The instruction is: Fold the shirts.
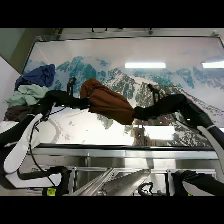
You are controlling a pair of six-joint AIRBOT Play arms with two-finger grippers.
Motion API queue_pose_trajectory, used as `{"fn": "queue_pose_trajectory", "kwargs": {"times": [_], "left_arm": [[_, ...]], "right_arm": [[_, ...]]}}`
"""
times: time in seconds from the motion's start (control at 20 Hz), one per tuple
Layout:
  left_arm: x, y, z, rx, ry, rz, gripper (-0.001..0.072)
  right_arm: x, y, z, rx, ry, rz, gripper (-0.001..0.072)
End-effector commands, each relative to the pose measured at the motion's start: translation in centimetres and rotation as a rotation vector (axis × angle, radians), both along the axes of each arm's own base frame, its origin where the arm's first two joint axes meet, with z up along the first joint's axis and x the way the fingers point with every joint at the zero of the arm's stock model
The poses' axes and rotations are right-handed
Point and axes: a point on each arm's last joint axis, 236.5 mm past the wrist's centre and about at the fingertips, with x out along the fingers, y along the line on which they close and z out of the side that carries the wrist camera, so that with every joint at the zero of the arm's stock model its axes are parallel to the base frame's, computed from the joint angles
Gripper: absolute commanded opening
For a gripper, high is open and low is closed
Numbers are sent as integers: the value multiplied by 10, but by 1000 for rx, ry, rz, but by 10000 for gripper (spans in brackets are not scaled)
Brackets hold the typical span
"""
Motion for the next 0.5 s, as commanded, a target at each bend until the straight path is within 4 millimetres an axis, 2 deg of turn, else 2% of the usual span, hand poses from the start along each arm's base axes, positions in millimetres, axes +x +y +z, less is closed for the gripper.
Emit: {"fn": "queue_pose_trajectory", "kwargs": {"times": [0.0, 0.05, 0.1, 0.15, 0.2, 0.25, 0.3, 0.35, 0.45], "left_arm": [[3, -15, 118, -26, -264, -60, 12], [-6, -27, 171, -46, -380, -90, 12], [-19, -37, 226, -67, -507, -112, 12], [-39, -47, 284, -94, -637, -138, 12], [-69, -57, 346, -140, -767, -163, 12], [-108, -65, 407, -188, -907, -204, 12], [-149, -69, 461, -238, -1035, -240, 11], [-191, -64, 511, -289, -1142, -246, 11], [-253, -39, 582, -353, -1296, -214, 12]], "right_arm": [[24, -9, 109, 88, -295, -26, 25], [24, -8, 158, 120, -414, -23, 25], [18, -9, 217, 152, -568, -7, 25], [5, -12, 273, 184, -709, 1, 25], [-17, -18, 334, 217, -864, 9, 25], [-45, -24, 388, 244, -1016, 23, 25], [-77, -31, 433, 267, -1149, 39, 25], [-113, -40, 473, 293, -1272, 45, 25], [-172, -55, 526, 317, -1469, 61, 26]]}}
